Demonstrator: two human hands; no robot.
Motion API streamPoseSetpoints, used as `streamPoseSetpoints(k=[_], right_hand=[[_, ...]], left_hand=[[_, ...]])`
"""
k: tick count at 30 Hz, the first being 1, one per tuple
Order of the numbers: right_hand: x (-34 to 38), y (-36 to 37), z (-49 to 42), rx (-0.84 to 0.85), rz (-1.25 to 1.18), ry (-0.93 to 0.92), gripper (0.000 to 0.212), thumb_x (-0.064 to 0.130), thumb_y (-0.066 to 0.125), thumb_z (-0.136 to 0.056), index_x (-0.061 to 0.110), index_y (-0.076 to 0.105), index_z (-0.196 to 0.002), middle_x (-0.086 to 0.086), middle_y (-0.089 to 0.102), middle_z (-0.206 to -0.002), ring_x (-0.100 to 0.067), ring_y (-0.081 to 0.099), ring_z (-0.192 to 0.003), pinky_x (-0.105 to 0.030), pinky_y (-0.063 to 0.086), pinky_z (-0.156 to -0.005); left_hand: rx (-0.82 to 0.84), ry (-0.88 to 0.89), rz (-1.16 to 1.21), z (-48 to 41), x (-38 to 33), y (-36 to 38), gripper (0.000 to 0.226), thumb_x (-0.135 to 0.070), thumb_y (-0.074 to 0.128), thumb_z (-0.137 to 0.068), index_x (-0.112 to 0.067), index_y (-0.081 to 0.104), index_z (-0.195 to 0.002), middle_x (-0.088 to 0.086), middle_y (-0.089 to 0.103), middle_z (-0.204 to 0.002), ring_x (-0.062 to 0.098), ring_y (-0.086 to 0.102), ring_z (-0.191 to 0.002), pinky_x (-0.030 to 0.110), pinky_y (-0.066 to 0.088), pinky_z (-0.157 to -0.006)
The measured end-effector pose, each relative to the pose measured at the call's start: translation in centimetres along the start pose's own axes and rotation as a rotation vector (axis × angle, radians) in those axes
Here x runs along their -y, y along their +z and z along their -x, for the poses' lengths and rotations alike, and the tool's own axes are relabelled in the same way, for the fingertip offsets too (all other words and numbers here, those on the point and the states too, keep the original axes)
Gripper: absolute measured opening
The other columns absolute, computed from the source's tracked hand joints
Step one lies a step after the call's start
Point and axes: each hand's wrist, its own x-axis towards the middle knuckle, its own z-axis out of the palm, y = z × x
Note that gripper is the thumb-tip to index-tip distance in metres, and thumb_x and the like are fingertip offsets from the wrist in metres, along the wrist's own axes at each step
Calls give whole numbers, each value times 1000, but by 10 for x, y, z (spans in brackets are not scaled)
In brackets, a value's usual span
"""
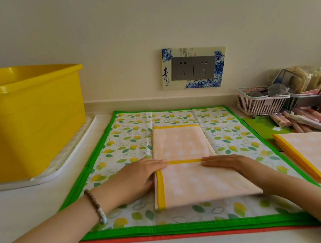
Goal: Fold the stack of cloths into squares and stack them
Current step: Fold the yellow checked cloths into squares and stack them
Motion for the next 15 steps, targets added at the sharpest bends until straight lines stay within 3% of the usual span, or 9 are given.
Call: streamPoseSetpoints(k=[2,4,6,11,15], right_hand=[[4,-4,-1,-73,-124,71,40,39,63,-82,49,55,-120,29,57,-122,16,49,-113,-6,37,-94],[10,-8,-6,-187,-276,162,16,28,64,-88,35,65,-102,25,66,-96,12,60,-88,-5,44,-72],[11,-10,-17,-288,-321,240,9,26,60,-89,28,66,-95,16,68,-89,9,62,-76,-7,46,-64],[7,-13,-31,-391,-457,404,13,28,67,-83,22,62,-93,4,73,-80,-5,64,-63,-19,51,-54],[3,-10,-40,-419,-462,487,26,30,73,-78,18,58,-96,4,72,-73,4,56,-46,-16,43,-48]], left_hand=[[-46,-40,135,-5,-2,-4,38,-20,51,-95,-28,52,-132,-12,53,-132,5,48,-120,13,33,-101],[-131,-101,318,-10,-2,-7,15,-27,58,-92,-29,68,-103,-15,65,-105,2,61,-95,18,47,-87],[-219,-192,332,-18,1,-7,13,-36,60,-89,-32,64,-78,-16,65,-80,-1,61,-75,16,48,-71],[-362,-303,464,-35,11,0,14,-31,68,-83,-18,68,-80,-7,69,-78,4,64,-71,13,47,-63],[-383,-367,455,-43,15,2,20,-29,73,-80,-14,60,-79,-8,60,-68,4,55,-61,10,38,-54]])
